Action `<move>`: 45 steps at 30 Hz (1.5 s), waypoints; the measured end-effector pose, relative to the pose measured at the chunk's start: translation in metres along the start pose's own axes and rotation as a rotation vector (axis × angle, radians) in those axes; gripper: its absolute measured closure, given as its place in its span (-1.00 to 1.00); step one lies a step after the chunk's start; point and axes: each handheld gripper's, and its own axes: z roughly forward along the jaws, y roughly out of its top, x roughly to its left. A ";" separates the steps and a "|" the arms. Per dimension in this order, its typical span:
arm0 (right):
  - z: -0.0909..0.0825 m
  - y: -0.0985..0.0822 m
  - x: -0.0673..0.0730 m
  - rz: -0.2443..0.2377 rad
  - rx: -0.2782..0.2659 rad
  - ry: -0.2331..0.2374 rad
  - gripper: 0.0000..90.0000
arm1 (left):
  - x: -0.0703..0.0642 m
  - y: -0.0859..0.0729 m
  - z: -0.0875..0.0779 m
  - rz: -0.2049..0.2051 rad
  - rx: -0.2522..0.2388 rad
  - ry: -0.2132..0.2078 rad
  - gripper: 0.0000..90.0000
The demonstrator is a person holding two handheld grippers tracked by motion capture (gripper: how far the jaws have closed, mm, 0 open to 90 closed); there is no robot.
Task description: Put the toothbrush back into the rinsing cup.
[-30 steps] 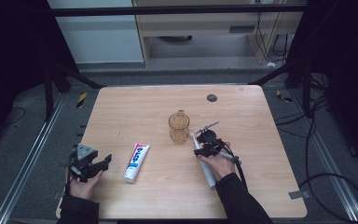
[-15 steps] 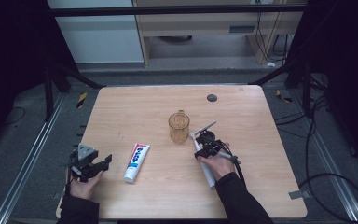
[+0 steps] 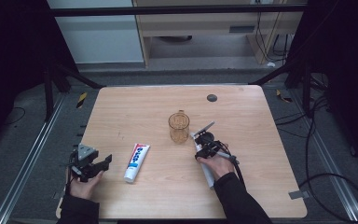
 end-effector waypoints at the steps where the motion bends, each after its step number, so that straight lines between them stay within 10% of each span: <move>1: 0.000 0.000 0.000 0.000 0.001 -0.002 0.32 | 0.000 0.000 0.000 0.000 0.001 0.000 -0.11; 24: -0.022 -0.010 -0.011 0.060 -0.080 -0.033 0.50 | -0.003 0.000 0.000 0.004 0.005 -0.003 -0.08; 45: -0.080 -0.019 -0.020 0.082 -0.390 0.024 0.51 | -0.002 0.000 -0.001 -0.006 -0.005 -0.004 -0.08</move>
